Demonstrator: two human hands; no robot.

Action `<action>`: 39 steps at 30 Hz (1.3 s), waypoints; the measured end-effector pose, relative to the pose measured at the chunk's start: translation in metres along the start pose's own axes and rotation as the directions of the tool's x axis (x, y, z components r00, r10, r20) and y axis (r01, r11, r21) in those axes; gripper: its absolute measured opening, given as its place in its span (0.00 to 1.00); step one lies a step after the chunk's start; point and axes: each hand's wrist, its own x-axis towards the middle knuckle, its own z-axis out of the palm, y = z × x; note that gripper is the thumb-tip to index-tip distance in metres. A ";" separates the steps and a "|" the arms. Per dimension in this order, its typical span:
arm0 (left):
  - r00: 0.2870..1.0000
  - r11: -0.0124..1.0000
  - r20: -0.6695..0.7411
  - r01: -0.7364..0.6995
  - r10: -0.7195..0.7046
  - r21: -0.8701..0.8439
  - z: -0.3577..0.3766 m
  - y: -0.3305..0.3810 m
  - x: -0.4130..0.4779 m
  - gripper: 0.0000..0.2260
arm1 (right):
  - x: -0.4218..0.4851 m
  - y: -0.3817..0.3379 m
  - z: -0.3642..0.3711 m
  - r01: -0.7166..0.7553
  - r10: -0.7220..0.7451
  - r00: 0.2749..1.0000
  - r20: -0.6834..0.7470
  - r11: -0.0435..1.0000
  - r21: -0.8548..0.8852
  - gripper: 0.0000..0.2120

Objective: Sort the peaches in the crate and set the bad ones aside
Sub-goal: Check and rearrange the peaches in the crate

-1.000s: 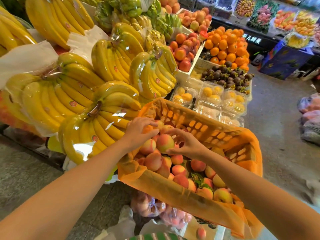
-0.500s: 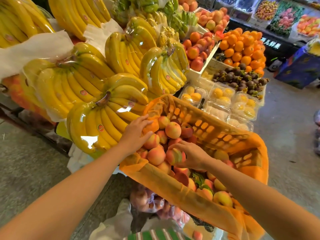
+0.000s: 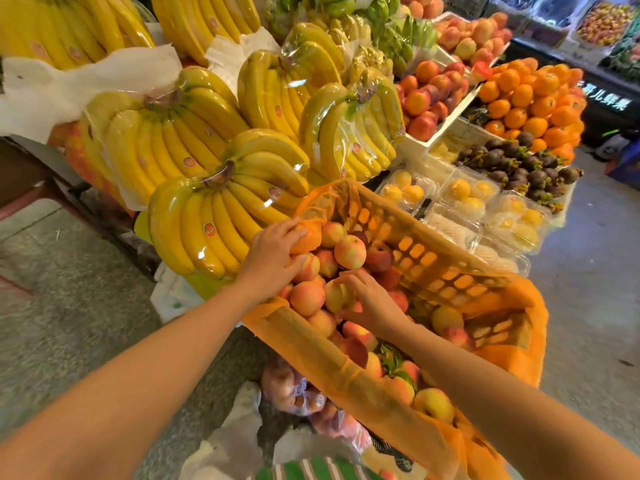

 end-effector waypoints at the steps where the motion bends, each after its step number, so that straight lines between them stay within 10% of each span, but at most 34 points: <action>1: 1.000 1.000 -0.011 -0.004 0.004 0.020 0.000 0.002 -0.001 0.21 | 0.000 0.002 -0.001 0.008 -0.008 1.000 0.009 1.000 0.024 0.30; 8: 0.996 0.997 -0.039 -0.079 0.079 0.000 0.005 0.024 -0.002 0.14 | -0.008 0.019 -0.041 -0.007 0.002 0.997 0.077 0.998 0.061 0.24; 17: 0.950 0.968 0.227 -0.172 0.213 -0.185 0.026 0.069 -0.006 0.09 | -0.069 0.029 -0.056 -0.237 0.182 0.847 0.499 0.970 0.047 0.21; 39: 0.965 0.963 -0.019 -0.260 0.262 0.070 0.011 0.004 -0.076 0.16 | -0.043 -0.029 -0.039 -0.423 0.340 0.885 0.318 0.872 0.246 0.27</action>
